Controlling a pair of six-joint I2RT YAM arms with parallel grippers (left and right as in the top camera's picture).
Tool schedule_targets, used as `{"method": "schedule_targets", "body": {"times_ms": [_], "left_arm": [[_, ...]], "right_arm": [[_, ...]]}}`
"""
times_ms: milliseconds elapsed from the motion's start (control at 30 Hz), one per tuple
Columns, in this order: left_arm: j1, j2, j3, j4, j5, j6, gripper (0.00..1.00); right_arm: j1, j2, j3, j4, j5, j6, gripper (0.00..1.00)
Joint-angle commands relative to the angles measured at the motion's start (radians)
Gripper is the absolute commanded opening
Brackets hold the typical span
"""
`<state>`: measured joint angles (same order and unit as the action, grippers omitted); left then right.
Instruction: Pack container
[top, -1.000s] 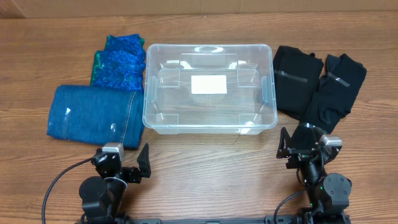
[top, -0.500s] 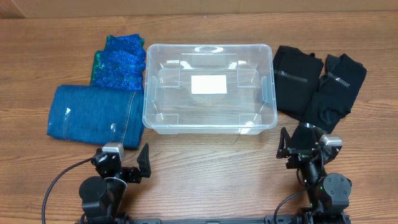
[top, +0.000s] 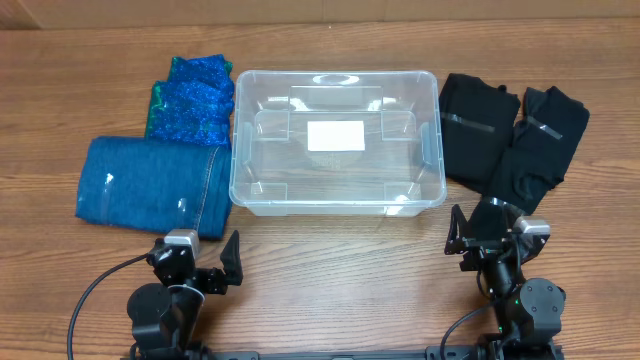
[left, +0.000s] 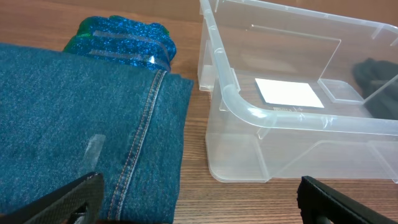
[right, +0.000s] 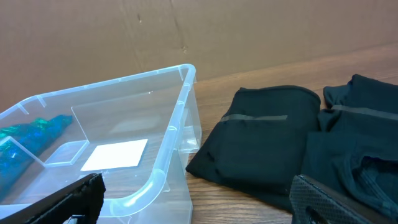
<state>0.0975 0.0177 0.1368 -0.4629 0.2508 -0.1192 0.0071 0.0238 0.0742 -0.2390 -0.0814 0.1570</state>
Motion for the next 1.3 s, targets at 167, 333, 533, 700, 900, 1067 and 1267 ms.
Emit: {"method": "schedule_targets", "body": {"times_ms": [167,333,533,700,900,1067,1267], "left_arm": [[-0.008,0.0,-0.006,0.004,0.002,0.019,1.0],[-0.008,0.0,-0.006,0.004,0.002,0.019,1.0],[-0.008,0.0,-0.006,0.004,0.002,0.019,1.0],[-0.008,0.0,-0.006,0.004,0.002,0.019,1.0],[-0.008,0.0,-0.006,0.004,0.002,0.019,1.0],[-0.008,0.0,-0.006,0.004,0.002,0.019,1.0],[-0.008,0.0,-0.006,0.015,-0.053,0.071,1.0]], "right_arm": [[-0.003,-0.01,-0.002,0.006,-0.002,0.004,1.0],[-0.003,-0.008,-0.002,0.006,-0.002,0.004,1.0],[-0.003,-0.008,-0.002,0.006,-0.002,0.004,1.0],[-0.003,-0.008,-0.002,0.006,-0.002,0.004,1.0],[-0.003,-0.008,-0.002,0.007,-0.002,0.005,1.0],[-0.003,-0.008,-0.002,0.003,-0.002,0.005,1.0],[-0.003,-0.008,-0.002,0.003,-0.002,0.004,1.0]]}}
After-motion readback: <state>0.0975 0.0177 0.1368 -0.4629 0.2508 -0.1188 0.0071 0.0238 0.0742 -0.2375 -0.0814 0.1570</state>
